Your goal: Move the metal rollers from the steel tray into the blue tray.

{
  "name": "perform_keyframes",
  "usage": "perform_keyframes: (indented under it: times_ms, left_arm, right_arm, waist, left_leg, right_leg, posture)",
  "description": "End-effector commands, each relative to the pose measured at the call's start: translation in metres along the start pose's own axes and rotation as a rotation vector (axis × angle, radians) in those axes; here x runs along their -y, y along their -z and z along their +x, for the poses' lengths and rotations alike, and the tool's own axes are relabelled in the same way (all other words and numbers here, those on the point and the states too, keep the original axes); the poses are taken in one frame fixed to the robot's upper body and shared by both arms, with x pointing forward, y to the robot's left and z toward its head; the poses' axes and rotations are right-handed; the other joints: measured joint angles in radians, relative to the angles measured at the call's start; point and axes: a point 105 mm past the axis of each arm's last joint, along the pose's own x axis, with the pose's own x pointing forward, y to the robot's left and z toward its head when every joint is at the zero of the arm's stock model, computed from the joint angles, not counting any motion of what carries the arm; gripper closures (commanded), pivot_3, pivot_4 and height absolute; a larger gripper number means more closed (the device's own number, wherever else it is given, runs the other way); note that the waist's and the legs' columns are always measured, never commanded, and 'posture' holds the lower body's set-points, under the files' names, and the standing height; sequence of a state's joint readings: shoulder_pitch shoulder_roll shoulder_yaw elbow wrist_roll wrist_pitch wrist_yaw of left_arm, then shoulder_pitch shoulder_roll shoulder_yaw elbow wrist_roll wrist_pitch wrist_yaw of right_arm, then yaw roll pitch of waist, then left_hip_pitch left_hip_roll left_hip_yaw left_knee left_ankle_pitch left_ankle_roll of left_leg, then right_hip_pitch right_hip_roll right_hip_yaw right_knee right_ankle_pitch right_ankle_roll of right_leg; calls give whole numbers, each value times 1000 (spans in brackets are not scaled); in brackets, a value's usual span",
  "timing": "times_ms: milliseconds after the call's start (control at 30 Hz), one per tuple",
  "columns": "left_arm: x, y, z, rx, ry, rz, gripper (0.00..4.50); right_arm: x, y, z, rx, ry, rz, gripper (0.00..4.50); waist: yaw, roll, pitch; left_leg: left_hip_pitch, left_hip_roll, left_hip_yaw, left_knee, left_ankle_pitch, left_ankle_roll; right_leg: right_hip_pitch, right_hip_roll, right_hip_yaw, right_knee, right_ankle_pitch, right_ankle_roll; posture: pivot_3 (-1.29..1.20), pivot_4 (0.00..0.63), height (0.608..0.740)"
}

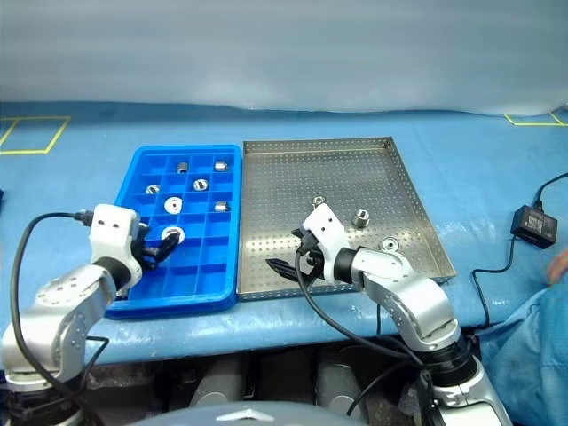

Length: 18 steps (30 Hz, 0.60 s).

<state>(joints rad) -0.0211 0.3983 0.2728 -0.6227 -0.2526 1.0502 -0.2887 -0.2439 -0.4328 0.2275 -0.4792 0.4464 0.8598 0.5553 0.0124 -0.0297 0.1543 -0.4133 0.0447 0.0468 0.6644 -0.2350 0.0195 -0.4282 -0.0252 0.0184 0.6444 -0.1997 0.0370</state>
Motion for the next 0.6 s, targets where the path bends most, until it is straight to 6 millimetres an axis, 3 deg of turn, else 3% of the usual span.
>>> perform_keyframes:
  times_ms: [33,200,600]
  left_arm:
    - [3,-16,0,78,26,3,1397]
    - [12,-22,-2,113,79,5,1397]
    - [-16,-10,-16,70,-50,10,1397]
  right_arm:
    - [1,-8,-4,27,21,-27,0]
    - [3,-8,-3,22,32,-34,0]
    - [5,-7,0,15,36,-28,0]
  waist:
    - [-1,0,0]
    - [-4,0,0]
    - [-20,0,0]
  left_leg:
    - [0,0,0,0,0,0]
    - [0,0,0,-1,0,0]
    - [0,0,0,-1,0,0]
  right_leg:
    - [0,0,0,0,0,0]
    - [0,1,0,0,0,0]
    - [0,1,0,0,0,0]
  posture:
    - [17,150,740]
    - [18,150,740]
    - [43,150,740]
